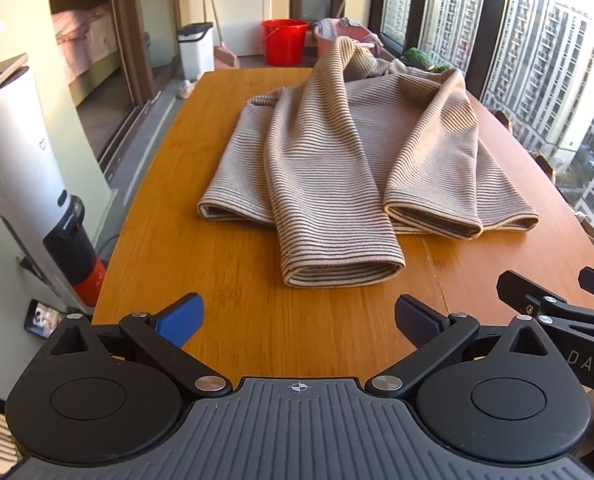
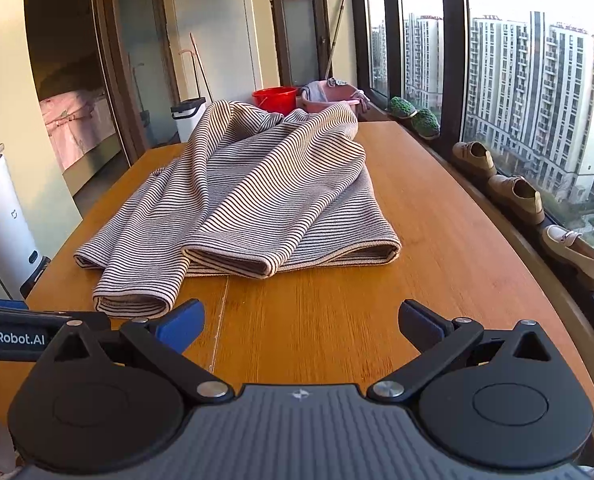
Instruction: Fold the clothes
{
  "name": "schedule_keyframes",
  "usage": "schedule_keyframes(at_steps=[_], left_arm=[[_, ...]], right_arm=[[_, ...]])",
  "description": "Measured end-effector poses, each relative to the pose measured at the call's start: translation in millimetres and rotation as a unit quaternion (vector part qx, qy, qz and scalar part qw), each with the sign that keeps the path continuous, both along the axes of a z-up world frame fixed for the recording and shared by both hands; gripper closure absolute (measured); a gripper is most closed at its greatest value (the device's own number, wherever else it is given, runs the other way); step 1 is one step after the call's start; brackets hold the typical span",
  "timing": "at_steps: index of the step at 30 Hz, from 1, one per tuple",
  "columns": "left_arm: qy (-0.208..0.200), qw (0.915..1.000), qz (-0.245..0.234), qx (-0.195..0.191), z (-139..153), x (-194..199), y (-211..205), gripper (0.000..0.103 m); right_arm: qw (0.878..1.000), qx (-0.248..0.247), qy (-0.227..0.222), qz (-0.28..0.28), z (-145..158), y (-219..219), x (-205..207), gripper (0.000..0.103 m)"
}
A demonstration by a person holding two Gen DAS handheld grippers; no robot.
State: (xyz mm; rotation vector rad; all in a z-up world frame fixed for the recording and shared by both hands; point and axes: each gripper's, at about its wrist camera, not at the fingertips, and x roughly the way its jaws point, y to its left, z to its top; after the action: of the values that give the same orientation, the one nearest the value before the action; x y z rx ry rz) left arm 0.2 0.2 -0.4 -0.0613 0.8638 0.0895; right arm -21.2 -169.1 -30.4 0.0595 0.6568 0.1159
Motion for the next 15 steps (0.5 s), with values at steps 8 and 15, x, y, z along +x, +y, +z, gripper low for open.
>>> schedule_keyframes(at_steps=[8, 15], left_arm=[[0.0, 1.0, -0.001, -0.001, 0.7, 1.0, -1.5, 0.0], [-0.001, 1.0, -0.001, -0.005, -1.1, 0.5, -1.8, 0.0]], right_arm=[[1.0, 0.006, 0.003, 0.0, -0.3, -4.2, 1.1, 0.0], [1.0, 0.004, 0.006, 0.001, -1.3, -1.0, 0.0, 0.0]])
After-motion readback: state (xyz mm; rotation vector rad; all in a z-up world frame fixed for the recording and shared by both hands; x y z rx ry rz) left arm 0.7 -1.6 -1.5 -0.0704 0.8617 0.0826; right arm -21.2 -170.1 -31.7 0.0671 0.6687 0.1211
